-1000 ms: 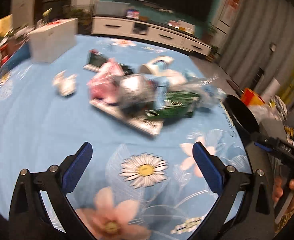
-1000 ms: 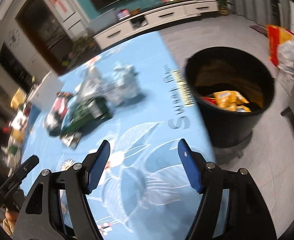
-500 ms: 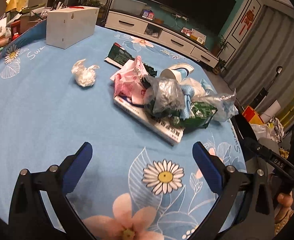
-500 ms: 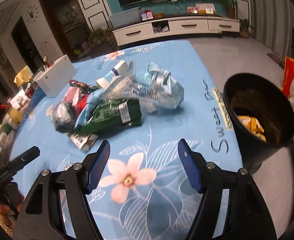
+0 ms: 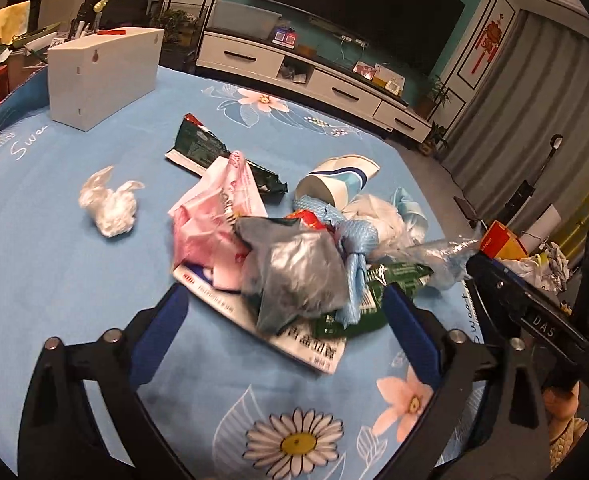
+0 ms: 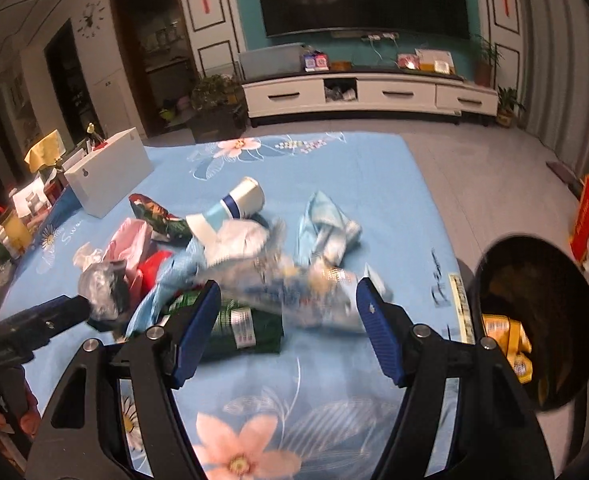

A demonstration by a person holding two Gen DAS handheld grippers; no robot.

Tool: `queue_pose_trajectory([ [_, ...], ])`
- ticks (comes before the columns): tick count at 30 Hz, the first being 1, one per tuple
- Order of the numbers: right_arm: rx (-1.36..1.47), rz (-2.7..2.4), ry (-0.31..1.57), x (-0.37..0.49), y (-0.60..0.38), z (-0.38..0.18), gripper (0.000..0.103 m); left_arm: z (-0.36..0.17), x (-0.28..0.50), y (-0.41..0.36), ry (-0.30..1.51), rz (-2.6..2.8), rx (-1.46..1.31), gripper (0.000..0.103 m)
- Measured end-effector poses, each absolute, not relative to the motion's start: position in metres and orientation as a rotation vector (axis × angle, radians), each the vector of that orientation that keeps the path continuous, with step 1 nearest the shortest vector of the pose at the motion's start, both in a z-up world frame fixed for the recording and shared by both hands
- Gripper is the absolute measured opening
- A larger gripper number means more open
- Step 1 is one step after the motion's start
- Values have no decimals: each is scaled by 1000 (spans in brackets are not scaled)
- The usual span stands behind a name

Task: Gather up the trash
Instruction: 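Grasp the clear plastic wrapper with the right tool while the left tool grasps the silver plastic bag, then carry both bags over the black bin and open both tools to drop them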

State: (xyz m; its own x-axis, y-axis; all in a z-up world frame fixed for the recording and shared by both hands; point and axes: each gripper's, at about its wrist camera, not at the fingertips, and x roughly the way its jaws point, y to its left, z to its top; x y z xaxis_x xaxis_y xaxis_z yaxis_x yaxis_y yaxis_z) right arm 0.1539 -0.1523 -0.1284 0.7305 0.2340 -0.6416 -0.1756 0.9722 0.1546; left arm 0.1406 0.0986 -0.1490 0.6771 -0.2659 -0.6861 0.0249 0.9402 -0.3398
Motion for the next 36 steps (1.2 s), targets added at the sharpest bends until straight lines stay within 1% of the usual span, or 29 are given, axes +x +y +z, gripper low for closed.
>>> queue_pose_trajectory([
  [3,65,255,722,168,-146,-132,69,-155,149,92,834,-166,-314,85],
  [4,61,263,727,171,-145,-134,69,-157,151,90,839,-164,-308,81],
  [5,54,281,732,174,-143,-136,67,-159,153,88,847,-159,-300,74],
  [6,44,288,733,175,-140,-137,63,-160,155,87,853,-161,-299,72],
  [7,35,295,737,175,-137,-138,54,-162,156,86,859,-166,-300,64],
  [9,20,308,734,173,-135,-138,49,-163,156,85,859,-171,-299,62],
  [10,18,312,731,172,-134,-138,41,-163,156,84,860,-175,-300,61],
  [11,19,319,732,169,-135,-138,38,-163,156,84,859,-180,-303,58],
  [12,23,318,729,167,-137,-137,35,-162,154,84,857,-184,-303,57],
  [13,32,320,727,165,-139,-136,27,-162,153,84,856,-186,-303,55],
  [14,45,325,728,164,-141,-136,25,-161,150,83,854,-192,-309,54],
  [19,117,298,670,145,-160,-121,22,-148,139,86,818,-213,-325,51],
  [23,226,314,627,129,-182,-104,21,-127,124,88,770,-242,-337,51],
  [28,292,305,594,106,-200,-87,21,-104,110,84,718,-271,-325,51],
  [36,363,217,551,76,-243,-81,21,-82,98,48,690,-352,-255,51],
])
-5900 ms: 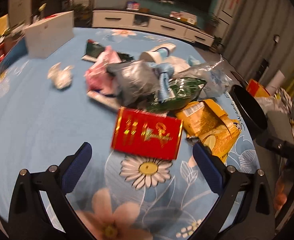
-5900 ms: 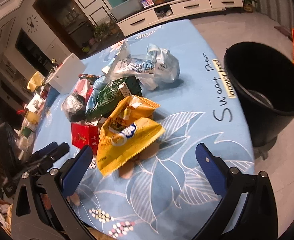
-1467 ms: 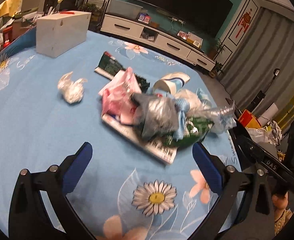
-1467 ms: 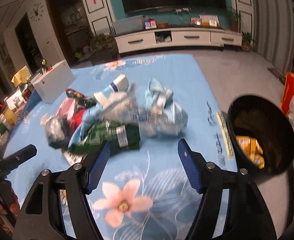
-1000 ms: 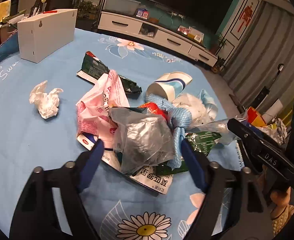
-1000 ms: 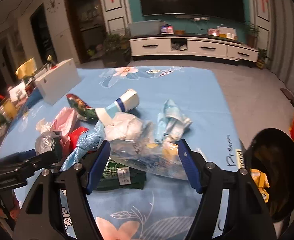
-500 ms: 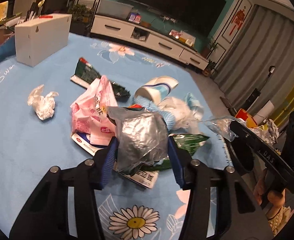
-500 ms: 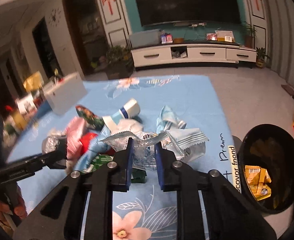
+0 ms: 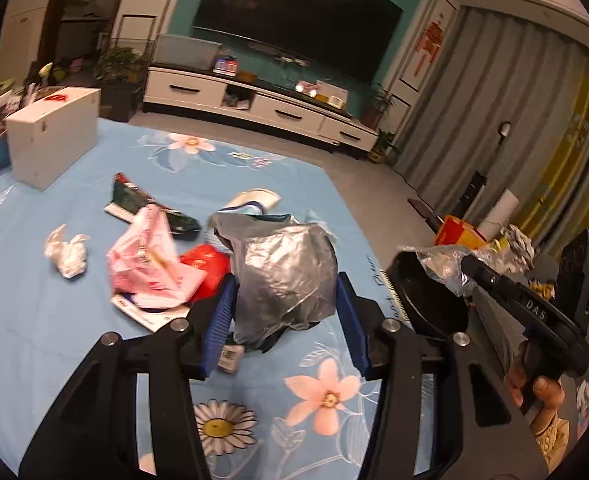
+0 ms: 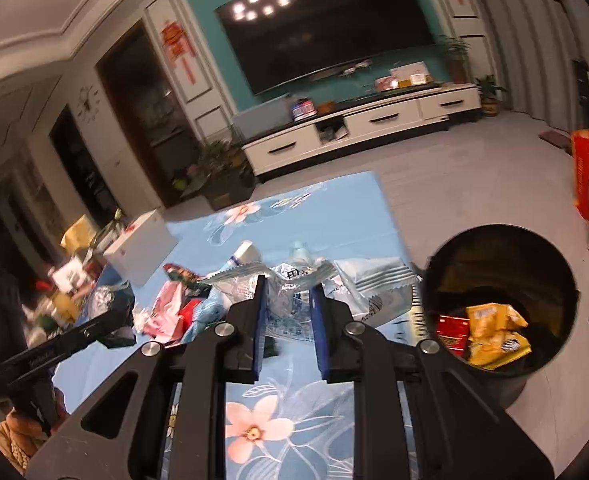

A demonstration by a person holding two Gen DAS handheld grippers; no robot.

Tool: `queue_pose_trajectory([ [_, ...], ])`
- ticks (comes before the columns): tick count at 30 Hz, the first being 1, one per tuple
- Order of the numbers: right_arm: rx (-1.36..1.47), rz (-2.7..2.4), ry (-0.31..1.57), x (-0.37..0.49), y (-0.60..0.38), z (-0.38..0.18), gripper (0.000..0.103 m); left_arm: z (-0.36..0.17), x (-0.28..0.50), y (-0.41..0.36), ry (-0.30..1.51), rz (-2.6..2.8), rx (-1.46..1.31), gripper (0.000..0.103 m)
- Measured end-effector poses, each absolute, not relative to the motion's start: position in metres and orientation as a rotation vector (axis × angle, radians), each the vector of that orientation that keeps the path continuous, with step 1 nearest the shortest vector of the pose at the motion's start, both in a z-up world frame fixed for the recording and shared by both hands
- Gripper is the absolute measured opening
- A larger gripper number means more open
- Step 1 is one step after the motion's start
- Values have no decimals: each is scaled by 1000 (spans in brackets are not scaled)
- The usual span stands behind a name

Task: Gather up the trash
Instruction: 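Carry both bags over the black bin and open both tools to drop them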

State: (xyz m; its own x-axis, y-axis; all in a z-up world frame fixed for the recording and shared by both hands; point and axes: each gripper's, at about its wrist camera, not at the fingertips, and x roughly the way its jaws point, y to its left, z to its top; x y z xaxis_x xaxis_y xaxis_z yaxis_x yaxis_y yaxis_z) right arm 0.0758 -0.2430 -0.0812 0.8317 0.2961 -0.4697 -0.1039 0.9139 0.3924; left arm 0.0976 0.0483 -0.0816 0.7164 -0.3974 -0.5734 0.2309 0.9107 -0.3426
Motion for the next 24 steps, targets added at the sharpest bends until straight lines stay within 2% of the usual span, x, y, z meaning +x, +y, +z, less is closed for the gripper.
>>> queue_pose_trajectory([
  [8,518,126,526,61,-302,-95,21,-77,112,-26,724,-525,-167,52],
  [14,711,87,515,52,-353,-122,21,-86,131,-92,766,-654,-106,52],
  [24,874,-28,495,54,-404,-156,22,-110,157,-201,799,-775,69,53],
])
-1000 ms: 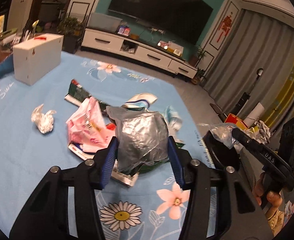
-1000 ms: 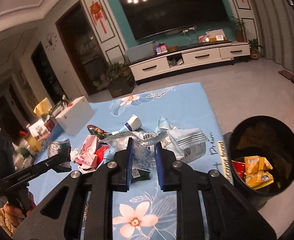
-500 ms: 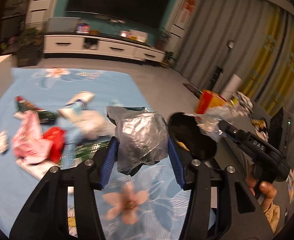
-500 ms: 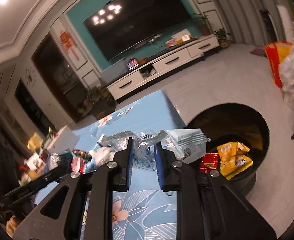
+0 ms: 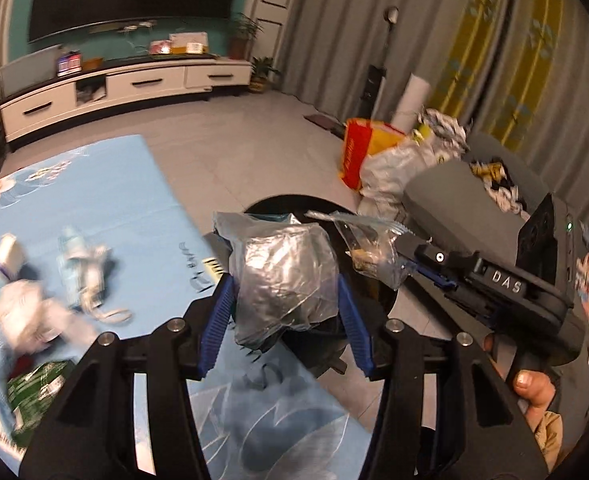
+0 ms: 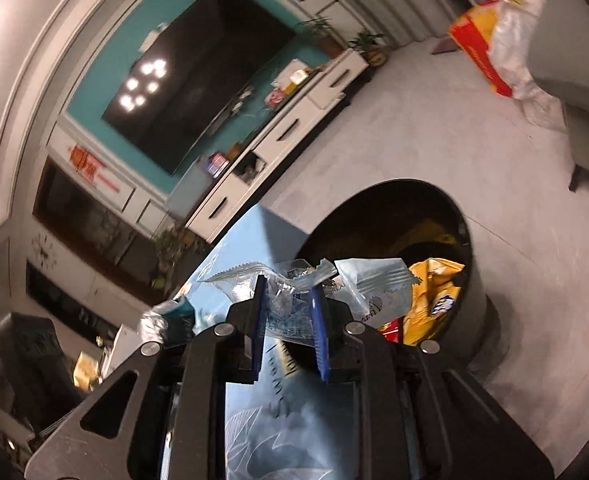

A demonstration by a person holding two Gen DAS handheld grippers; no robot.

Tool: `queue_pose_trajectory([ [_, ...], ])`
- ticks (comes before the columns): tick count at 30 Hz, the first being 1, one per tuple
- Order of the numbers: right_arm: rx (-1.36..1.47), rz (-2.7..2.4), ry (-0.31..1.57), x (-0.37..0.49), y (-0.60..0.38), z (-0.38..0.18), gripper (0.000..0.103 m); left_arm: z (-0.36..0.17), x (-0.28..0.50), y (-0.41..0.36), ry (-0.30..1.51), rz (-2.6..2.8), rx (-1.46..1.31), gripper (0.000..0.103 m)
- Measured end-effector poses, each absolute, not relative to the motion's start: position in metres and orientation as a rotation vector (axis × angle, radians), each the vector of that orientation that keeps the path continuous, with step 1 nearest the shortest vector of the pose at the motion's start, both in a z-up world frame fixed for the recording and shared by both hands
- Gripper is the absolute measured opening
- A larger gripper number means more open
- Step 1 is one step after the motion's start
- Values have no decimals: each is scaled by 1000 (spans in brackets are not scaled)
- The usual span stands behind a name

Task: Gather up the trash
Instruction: 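Carry both bags over the black bin and open both tools to drop them, then move both open tools back over the table trash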

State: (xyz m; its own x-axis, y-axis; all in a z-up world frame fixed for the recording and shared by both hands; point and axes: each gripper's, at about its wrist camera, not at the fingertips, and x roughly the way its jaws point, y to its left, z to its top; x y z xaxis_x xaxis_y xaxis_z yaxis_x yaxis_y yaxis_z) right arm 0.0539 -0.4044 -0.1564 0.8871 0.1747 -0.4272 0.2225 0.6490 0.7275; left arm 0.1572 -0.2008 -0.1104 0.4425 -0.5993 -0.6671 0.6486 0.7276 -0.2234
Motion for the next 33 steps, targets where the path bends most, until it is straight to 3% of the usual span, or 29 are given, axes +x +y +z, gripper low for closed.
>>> queue_pose_trajectory([
  [5,939,-52,486,59,-423,-169,23,-132,174,-239,857,-799,92,56],
  [7,966,-66,480,63,-430,-173,28,-139,182,-249,879,-801,90,57],
  [9,1011,-75,477,66,-435,-178,34,-144,186,-260,885,-800,110,63],
  [11,1050,-61,471,69,-441,-182,41,-146,189,-266,888,-806,112,79],
  [13,1065,-73,472,69,-443,-183,47,-145,191,-267,883,-801,112,87],
  [24,1056,-84,498,54,-441,-177,54,-141,174,-217,877,-746,67,94],
  [33,904,-59,658,50,-394,-172,62,-147,135,-143,920,-592,71,98],
])
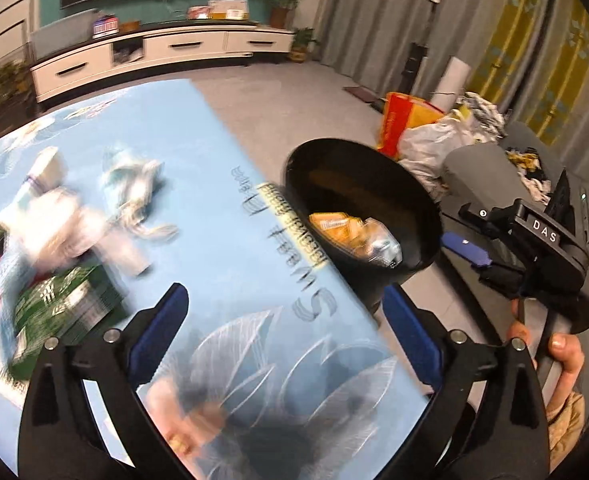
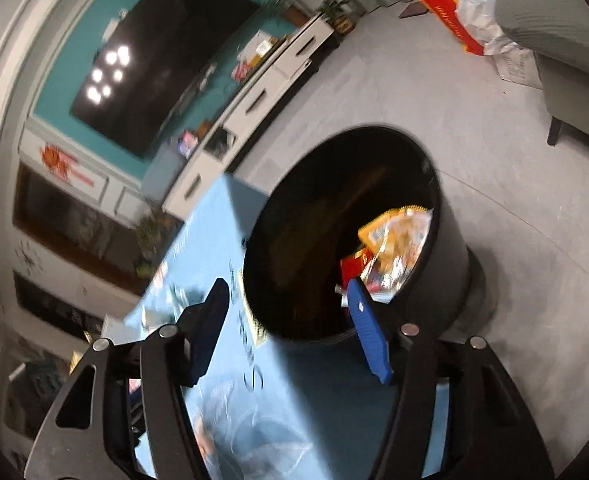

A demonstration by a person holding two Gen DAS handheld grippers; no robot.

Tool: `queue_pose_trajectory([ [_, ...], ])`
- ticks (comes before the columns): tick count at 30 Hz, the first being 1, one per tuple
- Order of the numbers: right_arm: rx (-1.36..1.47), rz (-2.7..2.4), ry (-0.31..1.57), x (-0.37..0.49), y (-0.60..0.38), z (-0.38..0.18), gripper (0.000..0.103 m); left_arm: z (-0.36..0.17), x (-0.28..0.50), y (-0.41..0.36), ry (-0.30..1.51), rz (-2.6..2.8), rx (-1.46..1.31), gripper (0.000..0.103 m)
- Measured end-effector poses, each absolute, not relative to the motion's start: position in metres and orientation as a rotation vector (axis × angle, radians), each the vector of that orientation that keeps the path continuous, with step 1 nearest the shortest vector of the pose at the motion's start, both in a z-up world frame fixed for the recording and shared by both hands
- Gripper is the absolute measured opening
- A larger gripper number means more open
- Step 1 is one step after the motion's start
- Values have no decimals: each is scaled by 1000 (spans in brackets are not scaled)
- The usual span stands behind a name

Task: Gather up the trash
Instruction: 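Move both open tools back over the table trash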

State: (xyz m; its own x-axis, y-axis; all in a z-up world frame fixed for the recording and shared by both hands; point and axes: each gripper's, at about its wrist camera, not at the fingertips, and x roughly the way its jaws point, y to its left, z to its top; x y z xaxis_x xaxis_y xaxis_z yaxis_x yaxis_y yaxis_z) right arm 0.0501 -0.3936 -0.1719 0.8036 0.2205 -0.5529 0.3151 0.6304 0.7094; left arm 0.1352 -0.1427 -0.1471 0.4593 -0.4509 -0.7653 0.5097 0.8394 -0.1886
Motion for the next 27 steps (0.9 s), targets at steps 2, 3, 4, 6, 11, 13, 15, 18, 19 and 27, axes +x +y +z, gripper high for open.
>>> queue_pose_trajectory([
  [2,853,-54,690,50,-378,-168,64,-147,127,-125,925,-547,74,98],
  [3,833,-50,699,51,-371,-165,65,-146,125,-115,928,-526,69,98],
  [4,809,-43,707,52,-364,-163,65,-145,121,-106,931,-508,61,98],
  [6,742,-27,728,53,-346,-156,65,-142,114,-83,933,-476,28,98],
  [11,581,31,755,56,-300,-139,67,-136,97,-28,914,-383,-41,100],
  [13,498,59,763,57,-279,-132,67,-137,92,-6,912,-337,-64,100],
  [15,428,85,773,58,-263,-128,67,-139,86,20,913,-274,-92,100],
  [18,338,129,790,60,-237,-125,68,-145,81,61,926,-180,-148,100],
  [19,316,143,796,61,-230,-125,68,-148,79,73,929,-154,-167,100],
  [27,209,232,850,71,-178,-131,68,-162,72,149,933,-13,-311,100],
])
